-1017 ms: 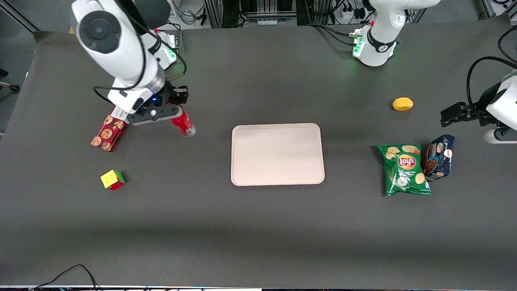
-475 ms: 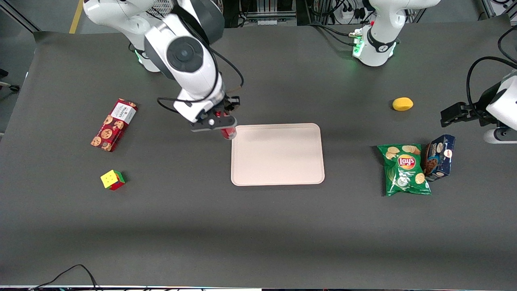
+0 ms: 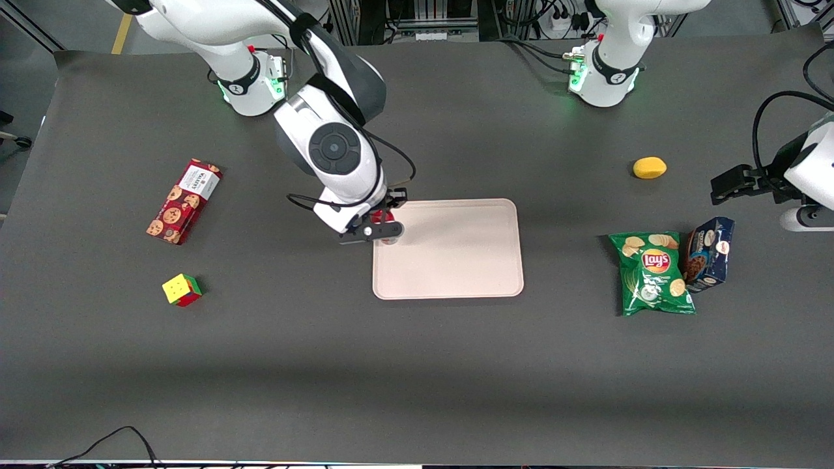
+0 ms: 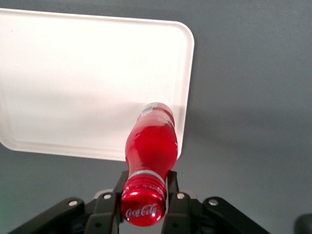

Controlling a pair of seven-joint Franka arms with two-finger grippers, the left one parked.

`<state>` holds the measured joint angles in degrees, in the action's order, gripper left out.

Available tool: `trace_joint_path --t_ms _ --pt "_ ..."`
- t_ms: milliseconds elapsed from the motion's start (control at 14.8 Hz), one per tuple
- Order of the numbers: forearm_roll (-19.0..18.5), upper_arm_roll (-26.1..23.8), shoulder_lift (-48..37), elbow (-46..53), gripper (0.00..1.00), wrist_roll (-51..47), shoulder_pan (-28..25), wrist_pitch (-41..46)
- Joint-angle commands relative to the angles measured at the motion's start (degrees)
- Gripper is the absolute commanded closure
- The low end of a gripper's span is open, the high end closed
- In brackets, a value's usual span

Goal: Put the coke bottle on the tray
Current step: 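Lift the bottle and carry it over the pink tray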

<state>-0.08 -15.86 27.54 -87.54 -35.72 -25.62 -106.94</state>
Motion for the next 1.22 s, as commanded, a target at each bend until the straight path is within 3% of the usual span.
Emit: trace_joint_path --t_ms 0,203,610,678,814,949,1153 --pt "-2.1 0.4 3.8 2.6 1.00 -1.3 -1.3 -3.1" --pt "-5.6 0.4 5.9 2.6 1.00 -1.3 -1.3 -4.4" --pt "-6.2 0.7 7.2 2.6 1.00 -1.3 -1.3 -6.5" --pt "-6.2 0.7 7.3 2.5 0.94 -1.6 -1.3 -6.6" --pt "-6.2 0.7 7.3 2.5 0.65 -2.8 -1.3 -6.7" --pt "-6.3 0.7 7.3 2.5 0.57 -2.8 -1.3 -6.9" --pt "-6.3 0.7 8.1 2.5 0.55 -2.8 -1.3 -7.5"
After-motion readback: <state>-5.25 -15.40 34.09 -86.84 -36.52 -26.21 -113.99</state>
